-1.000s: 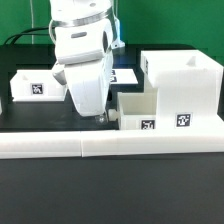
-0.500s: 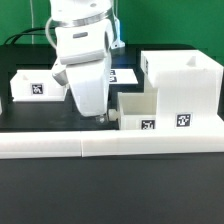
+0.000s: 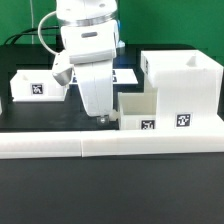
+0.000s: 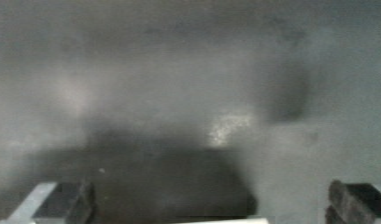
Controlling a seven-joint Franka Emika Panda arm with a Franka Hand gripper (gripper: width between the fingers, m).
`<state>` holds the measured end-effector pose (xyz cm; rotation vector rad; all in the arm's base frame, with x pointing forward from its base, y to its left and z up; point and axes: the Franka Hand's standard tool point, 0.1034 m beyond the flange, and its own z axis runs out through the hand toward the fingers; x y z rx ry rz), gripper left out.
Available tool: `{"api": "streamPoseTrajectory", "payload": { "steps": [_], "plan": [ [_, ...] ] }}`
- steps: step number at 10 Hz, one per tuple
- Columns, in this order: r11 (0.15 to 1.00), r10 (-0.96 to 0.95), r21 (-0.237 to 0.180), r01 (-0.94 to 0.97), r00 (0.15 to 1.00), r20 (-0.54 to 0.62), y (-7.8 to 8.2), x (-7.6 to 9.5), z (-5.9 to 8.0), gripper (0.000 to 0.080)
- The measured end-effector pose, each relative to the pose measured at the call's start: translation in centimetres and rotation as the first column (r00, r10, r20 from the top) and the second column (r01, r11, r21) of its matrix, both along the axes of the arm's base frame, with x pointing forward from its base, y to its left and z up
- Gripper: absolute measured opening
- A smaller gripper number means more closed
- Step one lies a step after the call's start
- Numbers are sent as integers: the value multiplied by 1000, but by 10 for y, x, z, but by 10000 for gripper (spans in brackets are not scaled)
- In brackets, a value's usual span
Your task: Assemble drawer
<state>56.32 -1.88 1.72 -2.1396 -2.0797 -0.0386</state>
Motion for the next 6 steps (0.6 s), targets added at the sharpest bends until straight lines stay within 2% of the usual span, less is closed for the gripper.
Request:
{"api": "streamPoseTrajectory", "payload": {
  "steps": [5,6],
  "plan": [
    [1000,0,-7,0,1000,-1,3,2,1,649],
    [1000,-18,-9,18,1000,-4,16,5,-1,649]
  ]
}}
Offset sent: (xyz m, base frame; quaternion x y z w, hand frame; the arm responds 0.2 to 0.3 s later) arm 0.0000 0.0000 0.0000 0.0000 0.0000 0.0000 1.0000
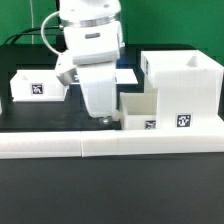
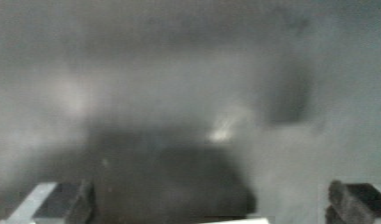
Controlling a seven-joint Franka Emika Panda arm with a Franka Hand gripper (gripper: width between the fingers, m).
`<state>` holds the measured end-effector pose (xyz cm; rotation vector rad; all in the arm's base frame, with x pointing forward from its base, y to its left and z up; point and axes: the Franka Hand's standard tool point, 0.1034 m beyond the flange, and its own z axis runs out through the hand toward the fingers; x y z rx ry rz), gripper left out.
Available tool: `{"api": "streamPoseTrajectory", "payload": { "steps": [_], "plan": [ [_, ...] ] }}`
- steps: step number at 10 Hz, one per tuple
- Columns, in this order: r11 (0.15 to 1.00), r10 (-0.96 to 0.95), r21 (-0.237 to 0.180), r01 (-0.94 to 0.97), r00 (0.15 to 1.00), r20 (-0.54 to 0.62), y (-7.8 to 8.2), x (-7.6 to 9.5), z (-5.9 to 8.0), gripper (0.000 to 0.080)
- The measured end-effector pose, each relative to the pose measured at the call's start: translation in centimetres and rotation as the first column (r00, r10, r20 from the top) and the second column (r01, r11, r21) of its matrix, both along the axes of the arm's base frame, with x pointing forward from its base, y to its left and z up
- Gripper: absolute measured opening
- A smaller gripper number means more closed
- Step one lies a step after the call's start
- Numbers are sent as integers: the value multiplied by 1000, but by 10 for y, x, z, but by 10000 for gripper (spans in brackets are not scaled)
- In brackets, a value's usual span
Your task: Assemble drawer
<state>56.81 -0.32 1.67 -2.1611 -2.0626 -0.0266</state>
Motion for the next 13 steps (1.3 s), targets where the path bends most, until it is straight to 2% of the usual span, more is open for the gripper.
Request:
{"api": "streamPoseTrajectory", "payload": {
  "steps": [1,2,8,9,11,13],
  "plan": [
    [1000,-10,7,10,1000,-4,20,3,-3,649],
    [1000,-1,10,1,1000,0,26,6,-4,649],
    [1000,-3,11,3,1000,5,27,10,-4,649],
    [1000,0,11,0,1000,10,23,9,-4,649],
    [1000,-23,1,23,999,42,1,-5,0,649],
    [998,-56,-6,57,994,89,-11,-12,6,649]
  ]
}}
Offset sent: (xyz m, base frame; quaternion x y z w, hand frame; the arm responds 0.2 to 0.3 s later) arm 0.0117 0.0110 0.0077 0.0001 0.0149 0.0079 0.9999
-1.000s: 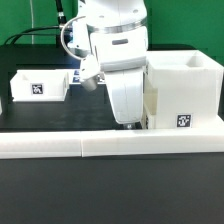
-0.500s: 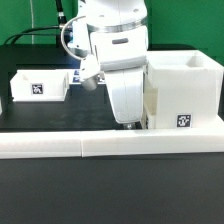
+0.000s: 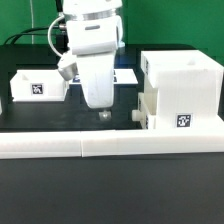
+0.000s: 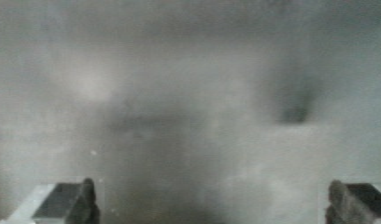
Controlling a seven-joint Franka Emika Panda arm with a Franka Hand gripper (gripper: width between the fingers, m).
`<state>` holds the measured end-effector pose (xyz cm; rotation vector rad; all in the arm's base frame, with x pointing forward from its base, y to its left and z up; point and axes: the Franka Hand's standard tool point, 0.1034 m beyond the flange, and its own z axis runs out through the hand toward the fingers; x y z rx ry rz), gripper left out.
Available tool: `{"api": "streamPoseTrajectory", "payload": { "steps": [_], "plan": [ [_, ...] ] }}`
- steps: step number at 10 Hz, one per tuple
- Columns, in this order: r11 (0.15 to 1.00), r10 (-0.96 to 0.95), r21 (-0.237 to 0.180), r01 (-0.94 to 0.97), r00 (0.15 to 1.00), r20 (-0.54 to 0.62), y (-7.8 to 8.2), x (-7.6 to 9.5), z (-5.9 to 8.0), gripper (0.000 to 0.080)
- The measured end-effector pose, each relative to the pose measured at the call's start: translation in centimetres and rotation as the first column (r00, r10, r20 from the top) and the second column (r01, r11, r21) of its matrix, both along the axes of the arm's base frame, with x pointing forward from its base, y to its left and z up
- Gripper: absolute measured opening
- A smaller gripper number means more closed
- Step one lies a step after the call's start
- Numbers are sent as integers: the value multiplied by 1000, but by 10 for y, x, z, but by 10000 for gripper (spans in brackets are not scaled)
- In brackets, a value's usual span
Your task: Assemble drawer
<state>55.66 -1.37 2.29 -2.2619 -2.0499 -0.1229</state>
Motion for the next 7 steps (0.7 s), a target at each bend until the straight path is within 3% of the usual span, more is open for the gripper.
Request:
{"api": "streamPoseTrajectory", "payload": {
  "steps": [7],
  "plan": [
    [999,-40,-21,42,997,67,-16,-13,23,649]
  ]
}}
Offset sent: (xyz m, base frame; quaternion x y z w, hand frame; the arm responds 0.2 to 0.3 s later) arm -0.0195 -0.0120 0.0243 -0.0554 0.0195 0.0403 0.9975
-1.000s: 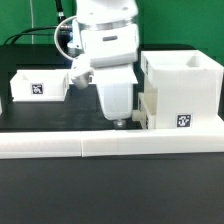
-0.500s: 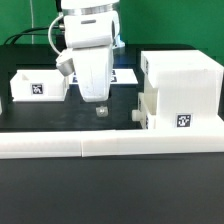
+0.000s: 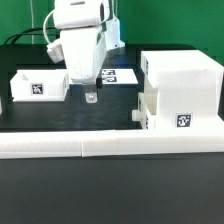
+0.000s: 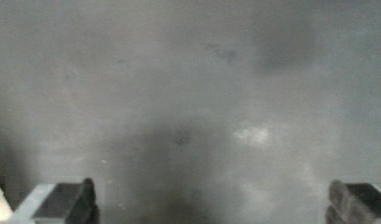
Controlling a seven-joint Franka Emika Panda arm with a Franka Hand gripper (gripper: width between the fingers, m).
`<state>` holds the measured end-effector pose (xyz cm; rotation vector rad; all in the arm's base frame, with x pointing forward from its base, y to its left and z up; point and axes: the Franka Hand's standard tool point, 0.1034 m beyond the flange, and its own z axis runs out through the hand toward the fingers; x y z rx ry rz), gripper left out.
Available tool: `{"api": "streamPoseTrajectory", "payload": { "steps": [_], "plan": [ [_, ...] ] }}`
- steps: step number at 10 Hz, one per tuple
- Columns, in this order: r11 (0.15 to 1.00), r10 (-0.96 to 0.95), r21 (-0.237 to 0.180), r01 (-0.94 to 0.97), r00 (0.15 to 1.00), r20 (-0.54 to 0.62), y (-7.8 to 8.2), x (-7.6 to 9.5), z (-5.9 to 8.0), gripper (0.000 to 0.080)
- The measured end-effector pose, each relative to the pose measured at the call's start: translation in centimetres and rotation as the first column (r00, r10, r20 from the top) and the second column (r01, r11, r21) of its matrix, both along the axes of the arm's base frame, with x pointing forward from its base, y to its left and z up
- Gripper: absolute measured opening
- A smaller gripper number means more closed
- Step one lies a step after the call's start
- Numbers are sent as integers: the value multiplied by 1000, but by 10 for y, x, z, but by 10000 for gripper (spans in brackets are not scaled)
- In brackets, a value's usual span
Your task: Assemble drawer
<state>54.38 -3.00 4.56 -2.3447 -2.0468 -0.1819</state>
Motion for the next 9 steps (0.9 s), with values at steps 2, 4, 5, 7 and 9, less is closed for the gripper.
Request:
{"api": "streamPoseTrajectory", "payload": {
  "steps": [2,4,5,7,9],
  "plan": [
    [1000,17,-9,-17,1000,6,-5,-2,7,649],
    [1000,-6,-7,6,1000,4,-5,-2,7,649],
    [1000,-6,-7,6,1000,3,-6,-2,7,649],
    [988,-153,5,153,988,-12,-5,-3,6,649],
    [940,-341,29,341,940,20,-21,-10,6,649]
  ]
}}
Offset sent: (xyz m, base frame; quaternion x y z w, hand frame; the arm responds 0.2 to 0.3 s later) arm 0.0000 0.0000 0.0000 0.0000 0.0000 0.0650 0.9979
